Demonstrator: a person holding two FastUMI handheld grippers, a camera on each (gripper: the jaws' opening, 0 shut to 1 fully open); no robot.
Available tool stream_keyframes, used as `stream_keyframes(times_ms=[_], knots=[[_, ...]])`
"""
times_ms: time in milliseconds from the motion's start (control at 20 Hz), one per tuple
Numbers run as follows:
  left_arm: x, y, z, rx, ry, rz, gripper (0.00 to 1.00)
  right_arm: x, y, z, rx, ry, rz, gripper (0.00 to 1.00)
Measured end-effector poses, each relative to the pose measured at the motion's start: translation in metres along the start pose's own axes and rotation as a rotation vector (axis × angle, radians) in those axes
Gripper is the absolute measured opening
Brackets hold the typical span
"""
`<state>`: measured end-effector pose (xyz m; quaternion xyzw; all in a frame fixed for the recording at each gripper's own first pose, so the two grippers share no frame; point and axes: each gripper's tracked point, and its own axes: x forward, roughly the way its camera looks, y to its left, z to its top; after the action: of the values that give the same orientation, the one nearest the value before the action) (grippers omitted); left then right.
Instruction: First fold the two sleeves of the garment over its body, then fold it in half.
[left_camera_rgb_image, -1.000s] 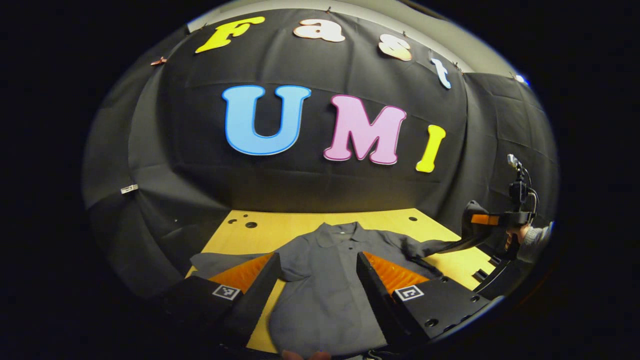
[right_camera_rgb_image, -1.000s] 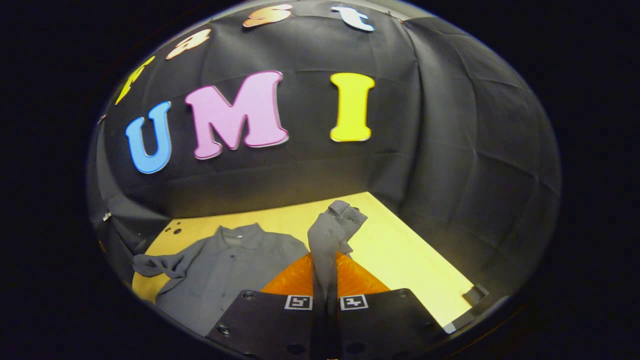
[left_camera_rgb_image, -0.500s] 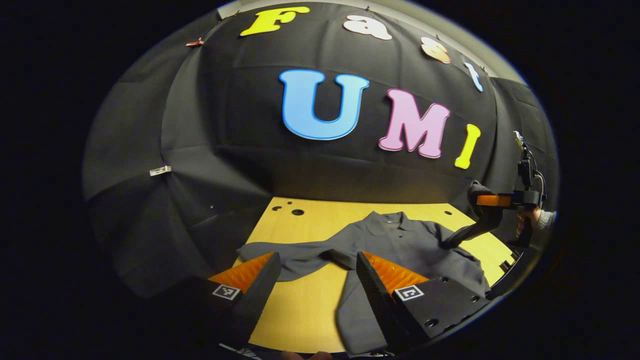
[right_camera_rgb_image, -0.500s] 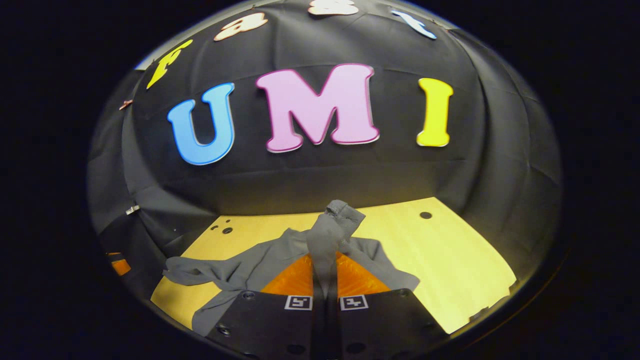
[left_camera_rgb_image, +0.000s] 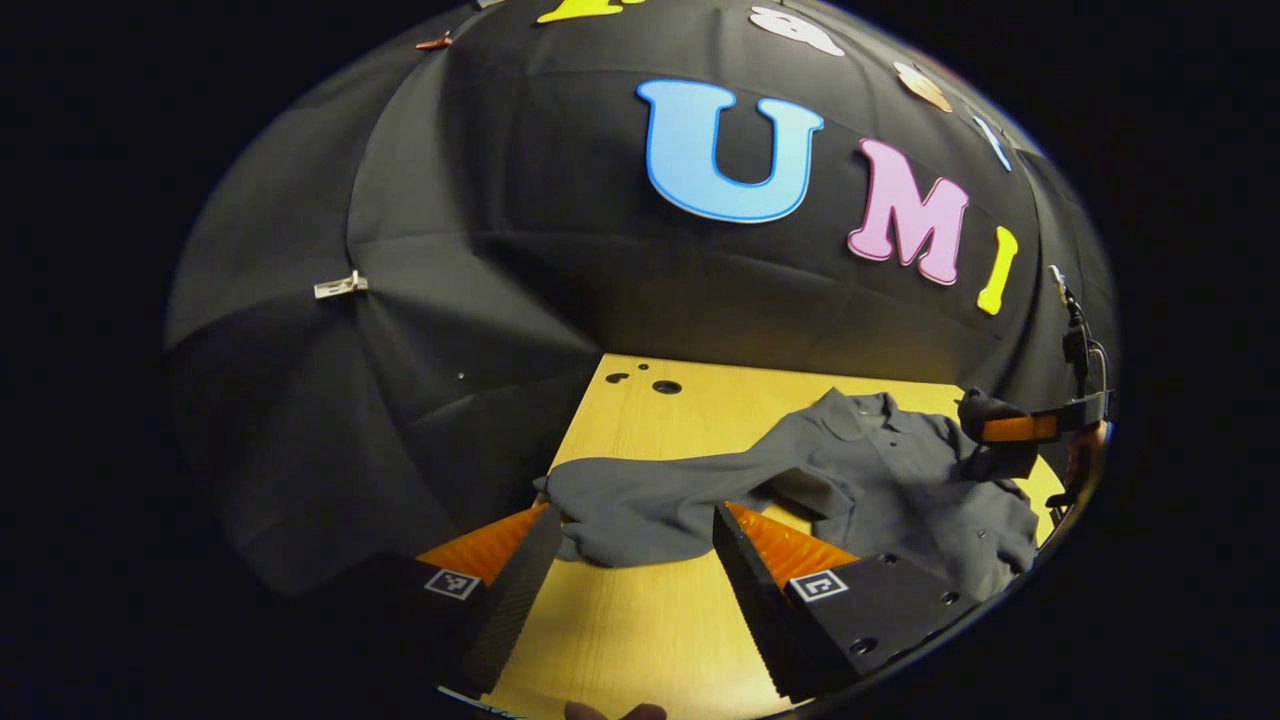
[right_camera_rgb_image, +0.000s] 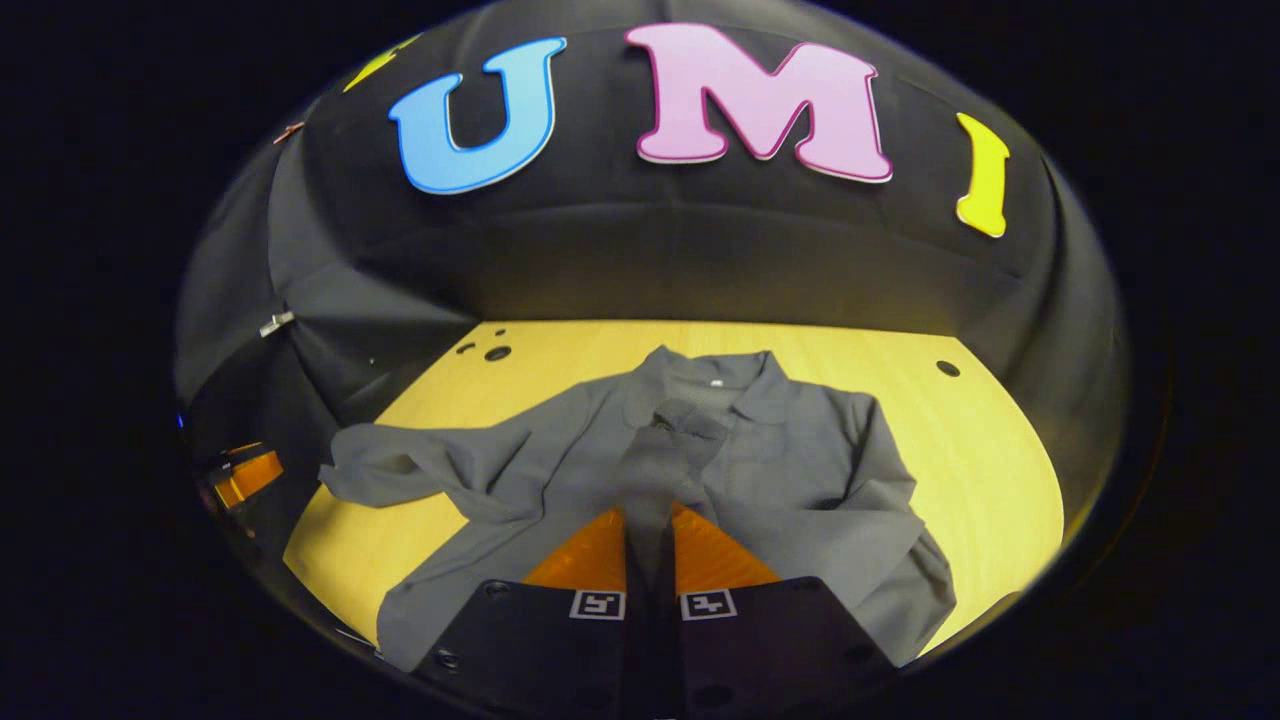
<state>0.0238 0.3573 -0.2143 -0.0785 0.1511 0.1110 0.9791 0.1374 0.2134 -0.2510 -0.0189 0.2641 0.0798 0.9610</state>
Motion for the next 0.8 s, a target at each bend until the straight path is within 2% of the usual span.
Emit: stream_keyframes(times_ms=[100,150,200,300,350,400,550,600,650,700,750,800], knots=[[0.031,0.017,-0.016,-0.034,0.044,0.024,0.96,0.017,0.013,-0.026,-0.005,0.067,0.016,0.06],[0.041,0.020,-0.021,-0.039,0.056,0.025,0.92,0.021,0.017,-0.034,-0.007,0.088,0.017,0.06],[0.052,0.023,-0.026,-0.040,0.075,0.026,0.96,0.026,0.020,-0.042,-0.011,0.107,0.021,0.07],[0.073,0.037,-0.037,-0.042,0.121,0.051,0.96,0.037,0.032,-0.060,-0.012,0.153,0.033,0.08],[0.081,0.041,-0.043,-0.047,0.141,0.067,0.92,0.040,0.037,-0.066,-0.007,0.167,0.044,0.11],[0.087,0.044,-0.047,-0.048,0.159,0.076,0.96,0.044,0.043,-0.070,0.005,0.180,0.059,0.11],[0.102,0.044,-0.056,-0.042,0.190,0.067,0.96,0.049,0.060,-0.089,0.031,0.239,0.110,0.22],[0.107,0.042,-0.058,-0.034,0.198,0.061,0.96,0.046,0.068,-0.090,0.039,0.248,0.140,0.12],[0.111,0.039,-0.058,-0.024,0.204,0.055,0.96,0.041,0.074,-0.088,0.052,0.242,0.167,0.15],[0.114,0.038,-0.060,-0.009,0.214,0.053,0.96,0.035,0.081,-0.084,0.072,0.229,0.203,0.34],[0.117,0.037,-0.061,0.004,0.223,0.050,0.96,0.026,0.090,-0.076,0.106,0.211,0.256,0.24],[0.119,0.036,-0.063,0.014,0.233,0.051,0.96,0.013,0.101,-0.066,0.148,0.189,0.315,0.39]])
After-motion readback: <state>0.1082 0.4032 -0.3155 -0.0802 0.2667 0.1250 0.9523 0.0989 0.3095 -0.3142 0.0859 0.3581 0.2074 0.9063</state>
